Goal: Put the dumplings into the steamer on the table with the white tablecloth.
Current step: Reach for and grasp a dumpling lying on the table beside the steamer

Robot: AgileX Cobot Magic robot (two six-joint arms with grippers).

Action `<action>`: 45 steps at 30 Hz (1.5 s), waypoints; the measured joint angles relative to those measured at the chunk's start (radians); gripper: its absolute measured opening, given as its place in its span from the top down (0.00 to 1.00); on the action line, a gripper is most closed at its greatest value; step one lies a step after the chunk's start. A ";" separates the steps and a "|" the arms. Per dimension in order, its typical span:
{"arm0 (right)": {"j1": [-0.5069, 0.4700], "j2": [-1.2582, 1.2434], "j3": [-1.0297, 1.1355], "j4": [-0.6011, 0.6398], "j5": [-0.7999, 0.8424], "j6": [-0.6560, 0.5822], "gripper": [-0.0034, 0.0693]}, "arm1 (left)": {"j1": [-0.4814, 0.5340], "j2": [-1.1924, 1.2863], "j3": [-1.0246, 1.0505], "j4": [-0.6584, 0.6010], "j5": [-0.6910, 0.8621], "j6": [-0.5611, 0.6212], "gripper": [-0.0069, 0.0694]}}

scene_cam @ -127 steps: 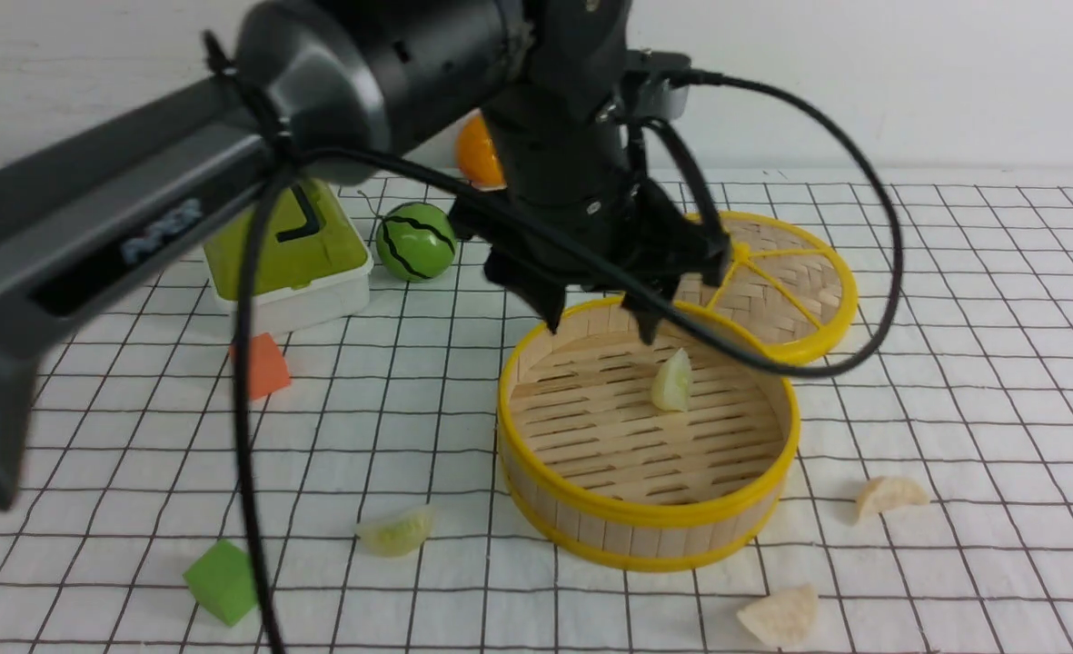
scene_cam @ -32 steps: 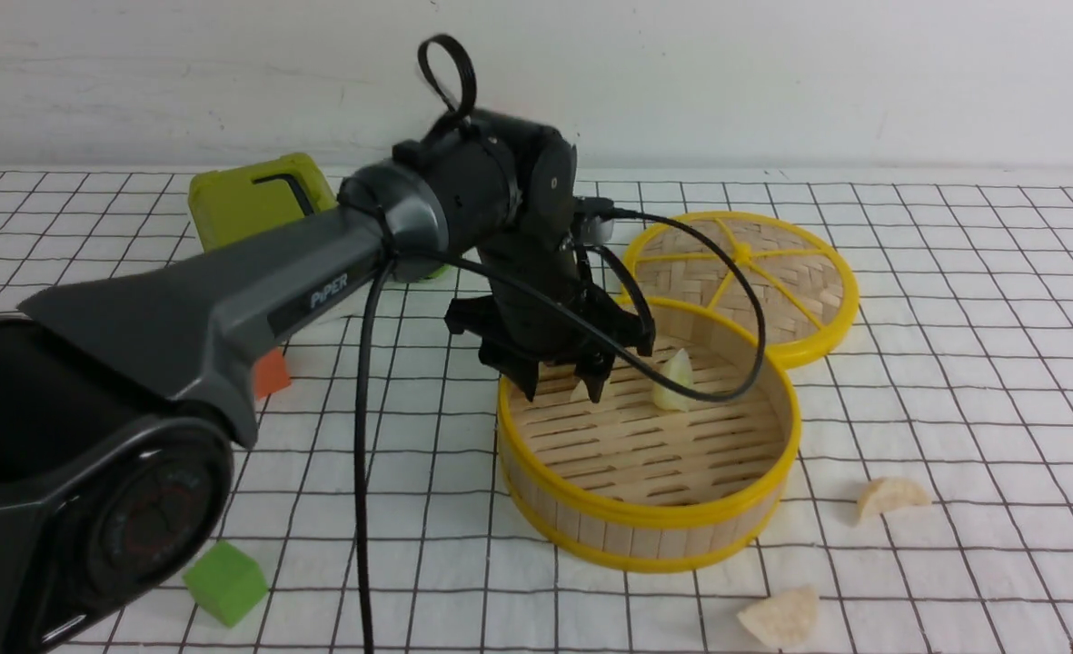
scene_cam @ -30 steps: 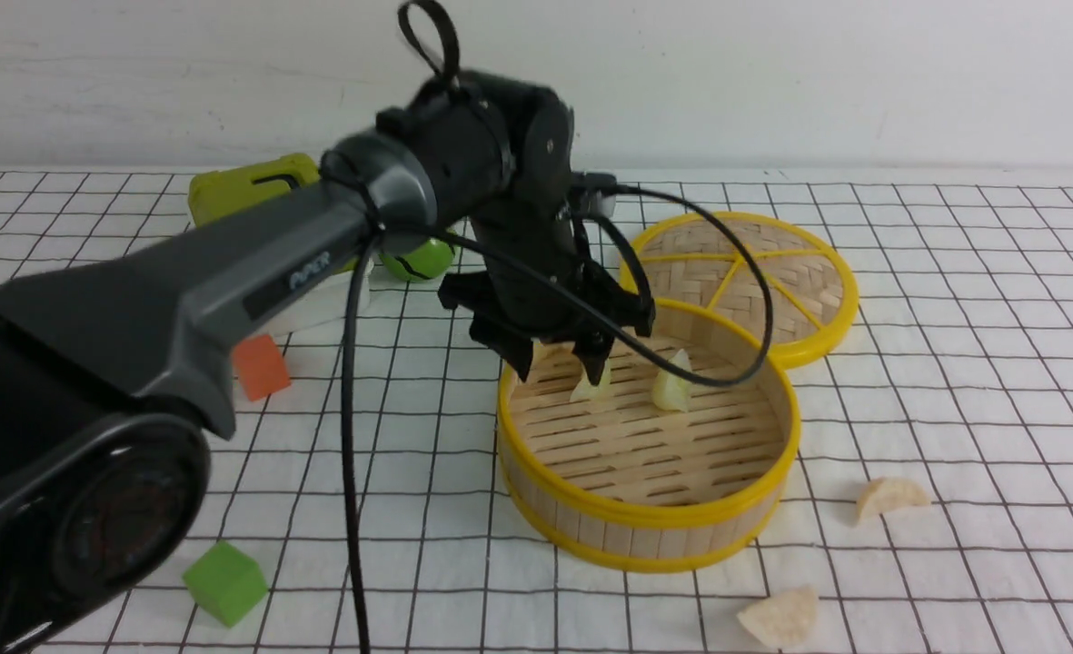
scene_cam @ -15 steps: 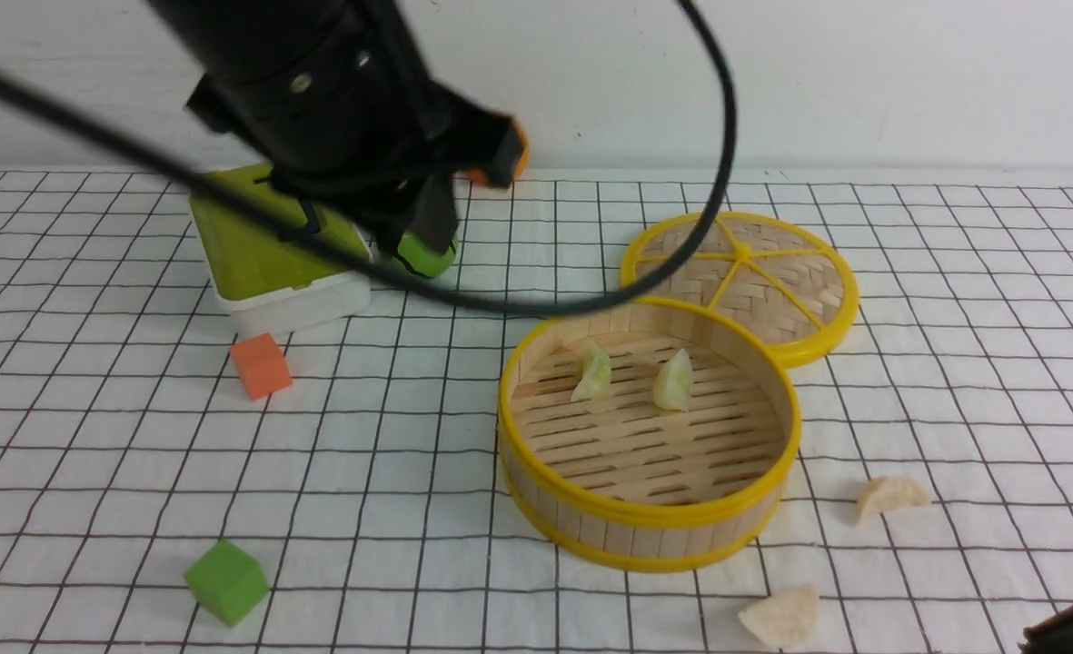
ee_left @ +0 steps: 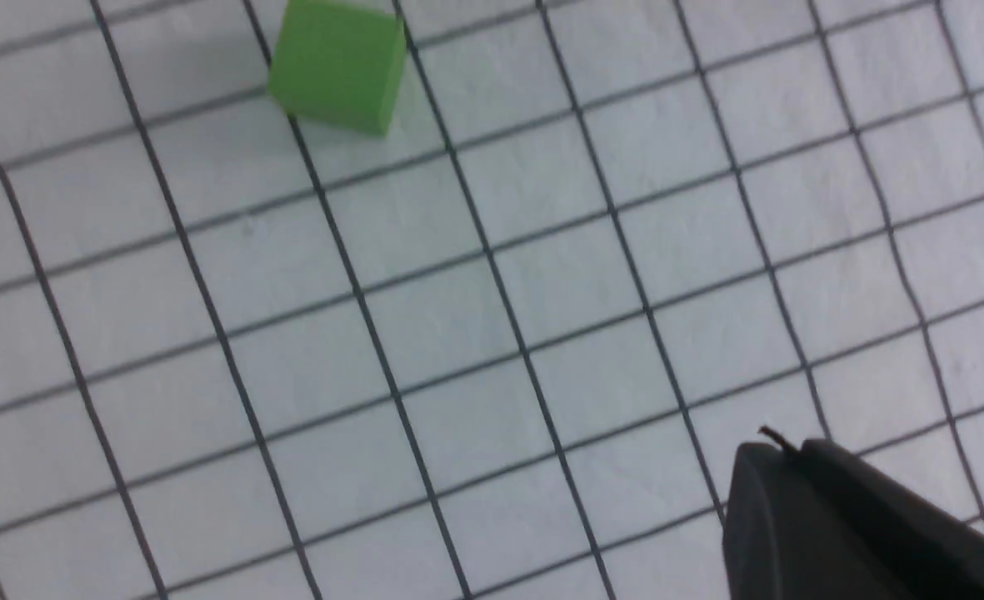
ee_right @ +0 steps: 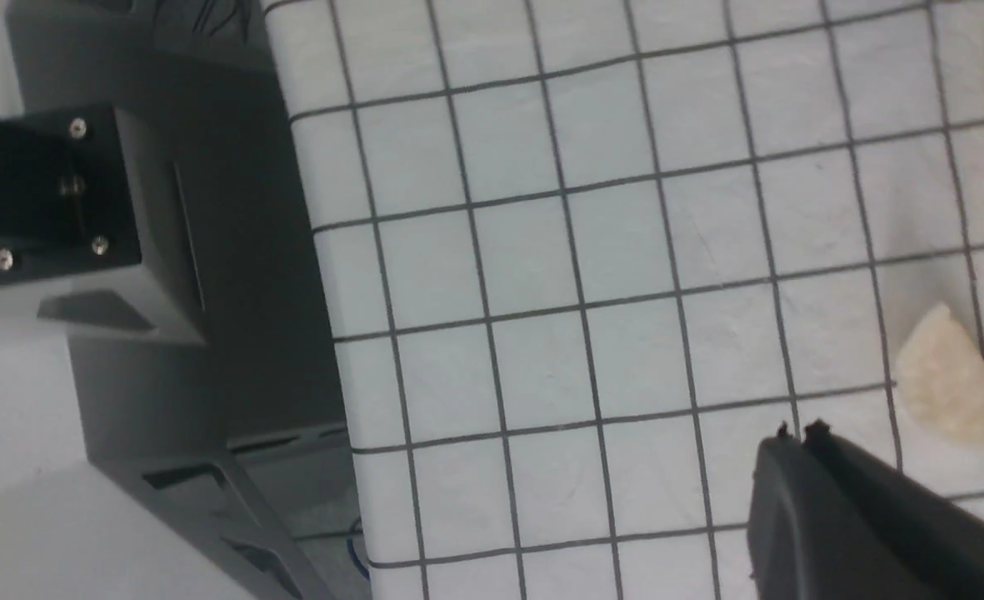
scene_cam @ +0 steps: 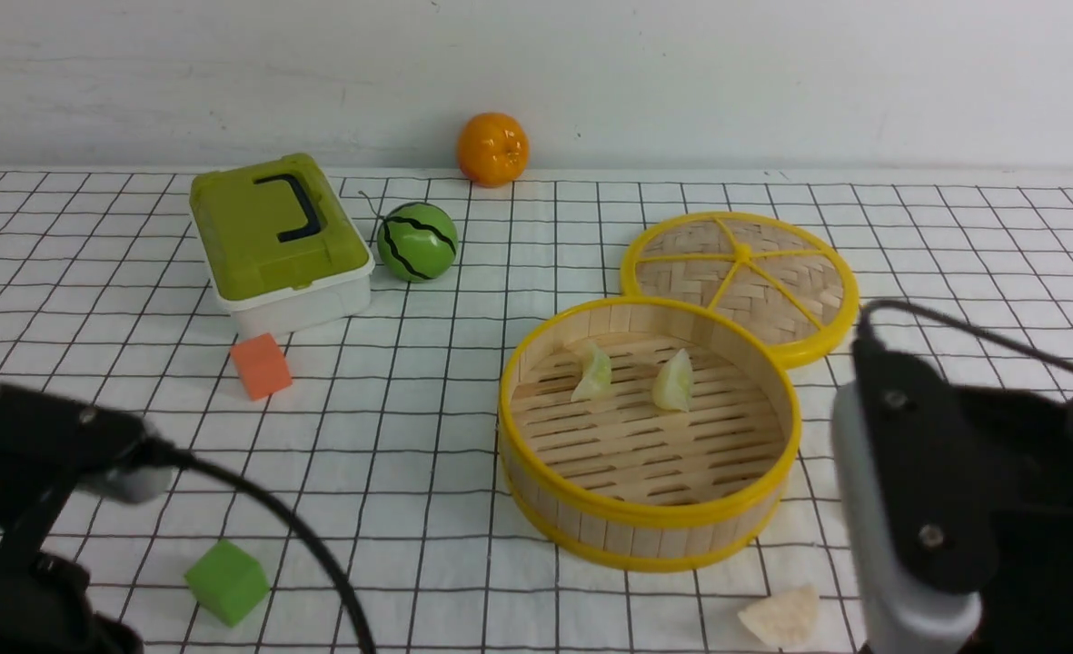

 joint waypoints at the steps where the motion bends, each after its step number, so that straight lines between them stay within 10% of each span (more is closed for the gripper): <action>1: 0.010 0.045 -0.001 -0.009 -0.006 -0.046 0.97 | 0.000 -0.046 0.046 -0.026 -0.003 -0.001 0.89; 10: 0.015 0.279 -0.003 -0.211 -0.118 -0.069 0.85 | 0.000 -0.218 0.176 -0.128 -0.037 0.014 0.88; 22: -0.040 0.539 -0.003 -0.357 -0.342 -0.069 0.33 | 0.000 -0.246 0.187 -0.171 -0.033 0.073 0.88; 38: -0.061 0.614 -0.032 -0.361 -0.366 -0.063 0.55 | 0.000 -0.246 0.187 -0.172 -0.086 0.074 0.87; 45: -0.021 0.565 -0.288 -0.337 -0.104 0.200 0.55 | 0.000 -0.246 0.187 -0.172 -0.091 0.074 0.87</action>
